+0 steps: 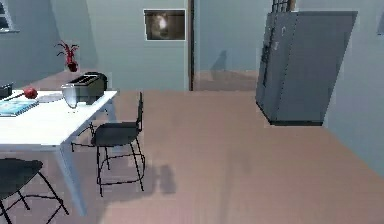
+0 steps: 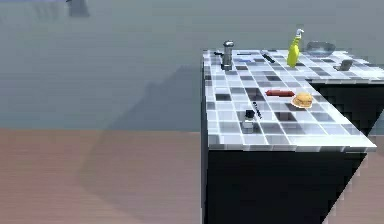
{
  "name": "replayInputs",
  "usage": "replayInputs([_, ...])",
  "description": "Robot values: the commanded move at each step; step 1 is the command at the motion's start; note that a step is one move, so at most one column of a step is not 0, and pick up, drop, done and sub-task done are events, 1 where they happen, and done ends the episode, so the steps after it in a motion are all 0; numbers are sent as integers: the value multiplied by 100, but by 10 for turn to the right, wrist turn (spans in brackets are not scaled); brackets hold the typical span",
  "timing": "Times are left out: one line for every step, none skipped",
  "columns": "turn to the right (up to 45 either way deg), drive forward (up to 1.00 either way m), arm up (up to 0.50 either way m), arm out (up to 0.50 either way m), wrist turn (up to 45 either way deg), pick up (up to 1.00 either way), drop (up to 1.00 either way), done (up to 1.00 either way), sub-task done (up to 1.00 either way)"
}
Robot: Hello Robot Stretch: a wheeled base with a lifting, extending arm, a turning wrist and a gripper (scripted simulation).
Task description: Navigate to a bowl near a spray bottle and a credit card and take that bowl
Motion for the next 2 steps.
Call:
replayInputs([120,0,0,0,0,0,0,0,0])
replayInputs([0,20,0,0,0,0,0,0,0])
